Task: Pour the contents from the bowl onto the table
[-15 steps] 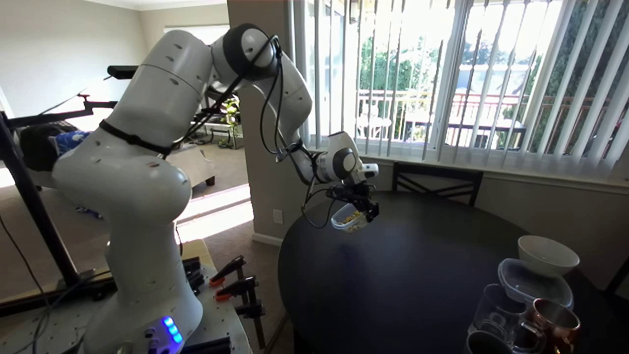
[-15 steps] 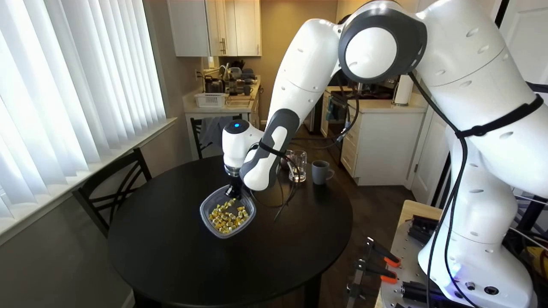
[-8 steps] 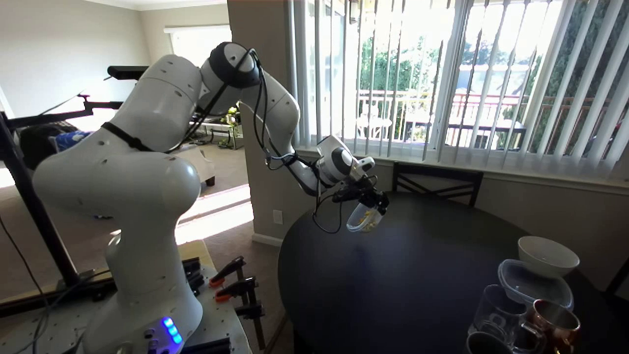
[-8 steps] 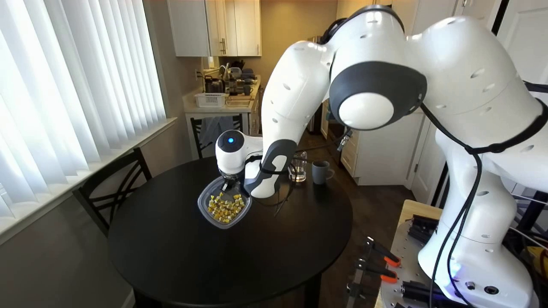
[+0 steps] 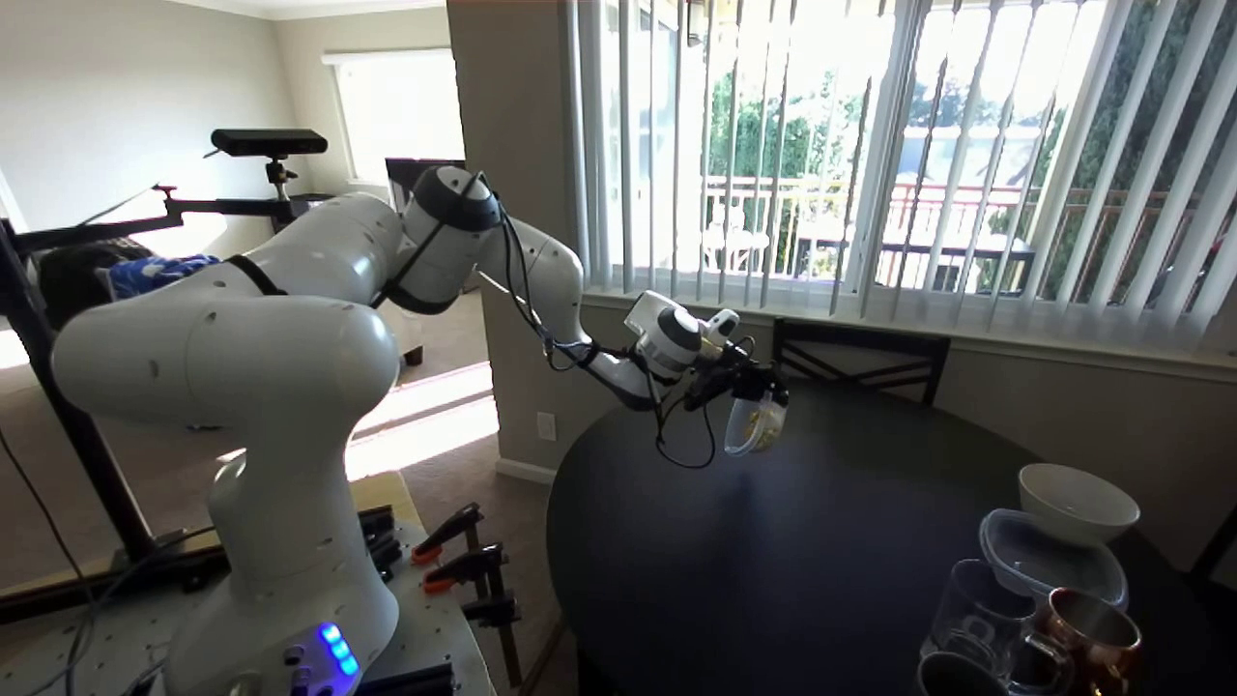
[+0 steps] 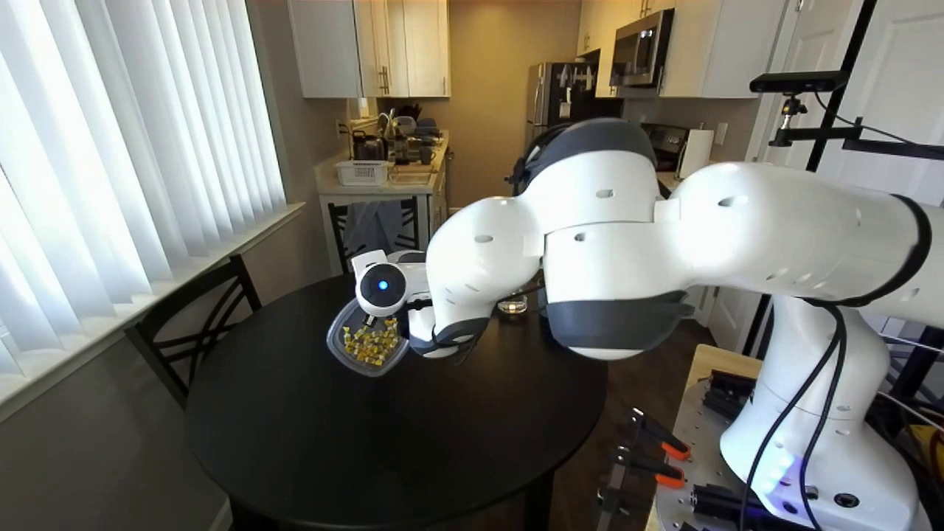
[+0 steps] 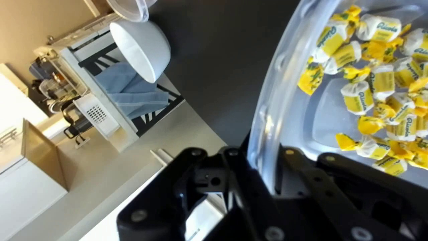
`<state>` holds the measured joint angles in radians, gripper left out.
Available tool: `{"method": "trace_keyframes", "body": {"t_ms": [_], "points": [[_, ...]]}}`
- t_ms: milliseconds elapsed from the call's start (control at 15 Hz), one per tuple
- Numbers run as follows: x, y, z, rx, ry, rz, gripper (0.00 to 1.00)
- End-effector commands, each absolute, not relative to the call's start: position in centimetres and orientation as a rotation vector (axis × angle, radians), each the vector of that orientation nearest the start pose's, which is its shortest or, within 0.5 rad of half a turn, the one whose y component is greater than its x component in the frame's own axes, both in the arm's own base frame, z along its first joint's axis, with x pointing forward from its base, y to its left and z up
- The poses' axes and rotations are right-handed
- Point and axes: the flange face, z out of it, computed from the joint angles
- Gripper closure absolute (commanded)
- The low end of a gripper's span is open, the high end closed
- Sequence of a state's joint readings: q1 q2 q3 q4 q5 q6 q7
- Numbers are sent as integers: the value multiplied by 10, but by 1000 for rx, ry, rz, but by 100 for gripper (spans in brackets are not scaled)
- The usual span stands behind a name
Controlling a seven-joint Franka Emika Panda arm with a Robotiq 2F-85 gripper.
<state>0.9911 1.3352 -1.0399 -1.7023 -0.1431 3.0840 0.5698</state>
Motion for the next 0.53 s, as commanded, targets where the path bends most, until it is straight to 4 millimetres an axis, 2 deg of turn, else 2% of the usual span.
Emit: {"method": "trace_keyframes", "body": {"t_ms": [0,67,467], "points": [[700,121,131,2265,426,1071,98],[704,117,131,2297,195,1006,98],[737,87,156,2298,-245,1100,98]]}}
